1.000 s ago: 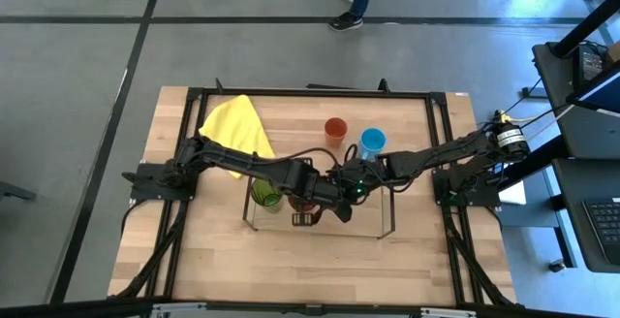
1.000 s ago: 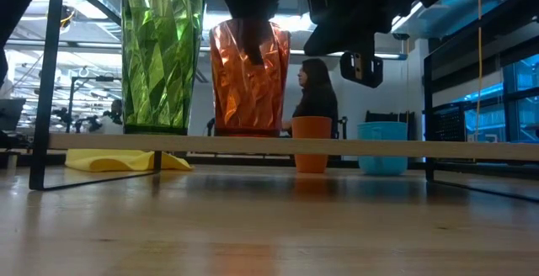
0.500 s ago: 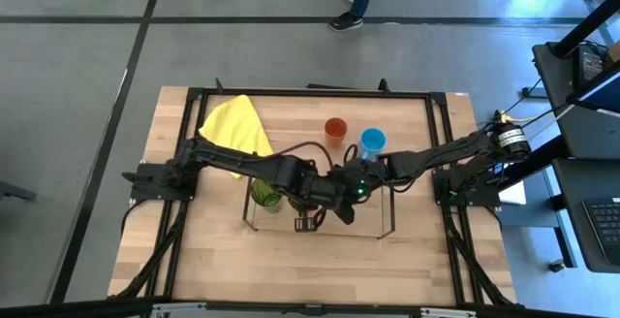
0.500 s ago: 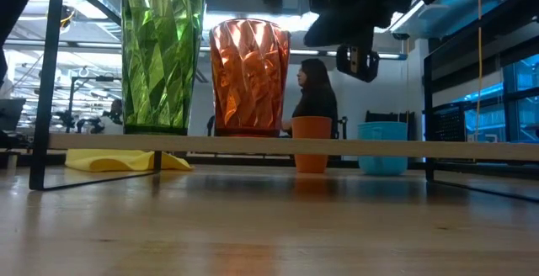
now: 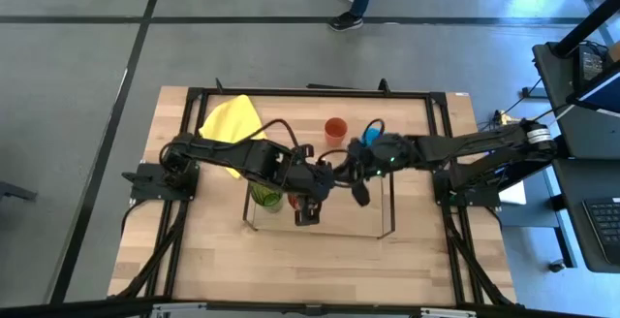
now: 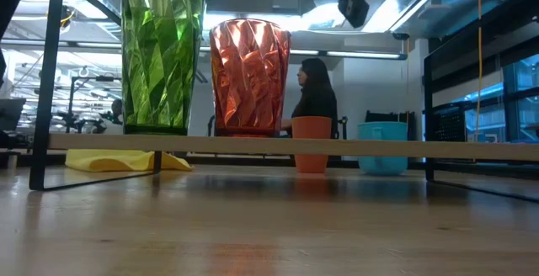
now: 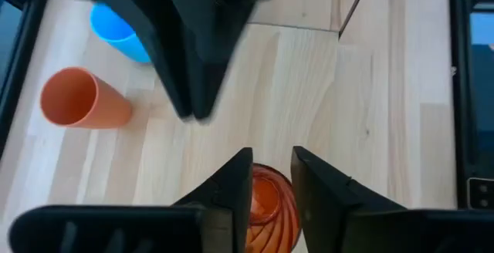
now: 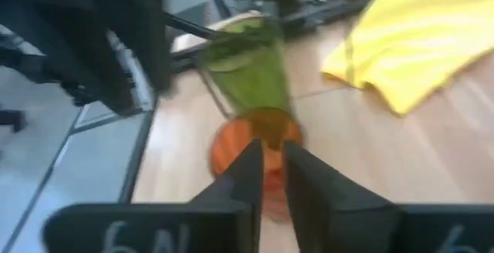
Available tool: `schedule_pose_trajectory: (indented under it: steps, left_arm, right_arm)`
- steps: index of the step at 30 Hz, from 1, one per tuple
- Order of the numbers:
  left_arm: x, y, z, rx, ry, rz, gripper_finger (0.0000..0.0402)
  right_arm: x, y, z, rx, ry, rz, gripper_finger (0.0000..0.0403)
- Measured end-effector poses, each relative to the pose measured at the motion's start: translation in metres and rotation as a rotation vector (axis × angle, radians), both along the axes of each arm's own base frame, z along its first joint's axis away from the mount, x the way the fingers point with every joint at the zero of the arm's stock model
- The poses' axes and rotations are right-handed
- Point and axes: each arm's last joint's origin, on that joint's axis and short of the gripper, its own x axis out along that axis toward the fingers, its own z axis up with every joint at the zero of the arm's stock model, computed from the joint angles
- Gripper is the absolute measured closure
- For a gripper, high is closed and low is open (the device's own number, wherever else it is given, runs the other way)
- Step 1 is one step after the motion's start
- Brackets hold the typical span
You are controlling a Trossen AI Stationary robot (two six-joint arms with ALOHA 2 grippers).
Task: Stack small to large cups/mugs on shelf
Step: Put the orange cup on the shelf
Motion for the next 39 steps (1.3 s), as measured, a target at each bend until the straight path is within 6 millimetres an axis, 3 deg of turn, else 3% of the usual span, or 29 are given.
schedule_pose_trajectory:
  steps: [5, 9, 14, 21, 24, 31, 39]
  left_arm:
    - [-0.012, 0.004, 0.016, -0.005, -0.049, 0.005, 0.0310]
    - [-0.022, 0.008, 0.028, -0.015, -0.078, 0.007, 0.0309]
    - [-0.034, 0.016, 0.040, -0.058, -0.094, -0.030, 0.0309]
    - [-0.039, 0.028, 0.049, -0.148, -0.112, -0.078, 0.0312]
    - [-0.037, 0.031, 0.048, -0.154, -0.109, -0.079, 0.0310]
    - [-0.032, 0.034, 0.056, -0.216, -0.189, -0.134, 0.0312]
    - [-0.045, 0.042, 0.072, -0.232, -0.261, -0.135, 0.0310]
  right_arm:
    - [-0.013, -0.032, -0.002, -0.008, 0.103, -0.105, 0.0294]
    - [-0.022, -0.066, -0.017, 0.025, 0.264, -0.158, 0.0251]
    - [-0.029, -0.097, -0.026, 0.046, 0.345, -0.190, 0.0230]
    - [-0.007, -0.099, 0.014, -0.255, 0.230, -0.102, 0.0228]
    - [0.007, -0.103, 0.016, -0.355, 0.267, -0.092, 0.0228]
    - [0.032, -0.131, -0.034, -0.285, 0.554, -0.069, 0.0228]
    - [0.033, -0.145, -0.047, -0.241, 0.614, -0.067, 0.0228]
